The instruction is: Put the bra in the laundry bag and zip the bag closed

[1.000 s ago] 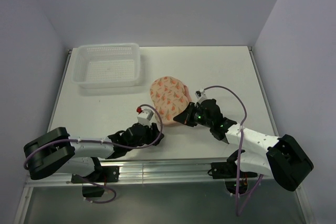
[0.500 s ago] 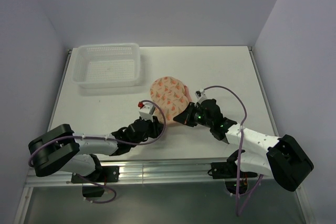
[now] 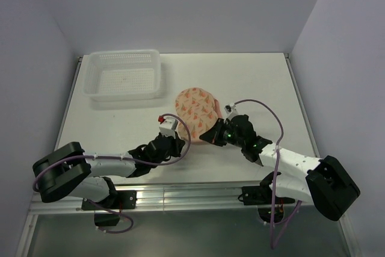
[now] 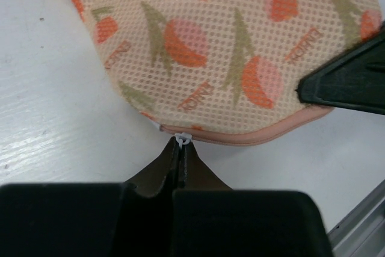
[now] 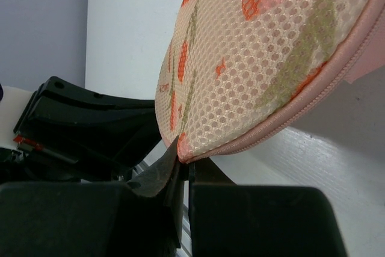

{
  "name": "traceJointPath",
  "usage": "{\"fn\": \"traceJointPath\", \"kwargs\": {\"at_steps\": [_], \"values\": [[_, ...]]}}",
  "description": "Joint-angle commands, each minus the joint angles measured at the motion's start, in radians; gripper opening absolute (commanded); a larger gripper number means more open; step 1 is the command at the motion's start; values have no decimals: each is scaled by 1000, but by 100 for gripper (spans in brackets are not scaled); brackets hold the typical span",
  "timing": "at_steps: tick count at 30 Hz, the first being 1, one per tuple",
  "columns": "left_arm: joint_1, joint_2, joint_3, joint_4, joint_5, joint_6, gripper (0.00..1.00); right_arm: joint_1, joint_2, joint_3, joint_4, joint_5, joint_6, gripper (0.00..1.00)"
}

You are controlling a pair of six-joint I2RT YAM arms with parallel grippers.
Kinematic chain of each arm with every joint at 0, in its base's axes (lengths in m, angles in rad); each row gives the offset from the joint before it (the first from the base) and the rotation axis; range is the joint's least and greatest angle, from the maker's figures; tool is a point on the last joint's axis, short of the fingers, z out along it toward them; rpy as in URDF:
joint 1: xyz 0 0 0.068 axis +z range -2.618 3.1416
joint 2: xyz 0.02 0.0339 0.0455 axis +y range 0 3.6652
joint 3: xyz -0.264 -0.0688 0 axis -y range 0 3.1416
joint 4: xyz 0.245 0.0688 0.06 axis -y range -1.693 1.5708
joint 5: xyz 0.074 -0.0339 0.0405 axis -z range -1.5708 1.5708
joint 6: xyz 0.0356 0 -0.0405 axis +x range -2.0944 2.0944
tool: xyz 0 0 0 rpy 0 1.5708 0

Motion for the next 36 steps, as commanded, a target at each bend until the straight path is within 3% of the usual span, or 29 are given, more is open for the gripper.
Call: {"fn": "traceJointPath", "kwargs": {"at_steps": [1,10,16,17,18,20,21,22,25,26,31,33,36], "values": [[35,-31,-6,-59,-63,-24,0,-16,-35,-20,2,-7,-33,0],[85,-64,-18,-182,-124,-105,0,-39,-59,-53,-45,11,-76,0],[89,-132,-23,-240,-155,-153,2,6,31,-75,63,-32,-41,0],[87,-158,-24,-253,-160,-157,8,29,45,-57,76,-21,-34,0],[84,-225,-27,-285,-164,-166,31,55,74,-49,80,-13,-30,0],[79,-302,-21,-338,-184,-179,60,106,94,-37,111,4,-9,0],[73,-380,-14,-404,-192,-188,77,114,103,-38,125,11,-3,11],[69,-420,3,-438,-213,-194,83,117,106,-35,126,10,-3,21],[56,-549,49,-576,-244,-194,95,119,55,-17,48,77,-21,64],[55,-596,62,-610,-262,-193,96,122,3,-5,-11,94,-49,99],[53,-708,153,-769,-287,-151,89,122,-165,81,-274,278,-171,100],[53,-764,192,-791,-264,-107,99,119,-246,104,-378,362,-202,100],[53,-828,248,-814,-176,-42,99,115,-349,170,-507,494,-270,100]]}}
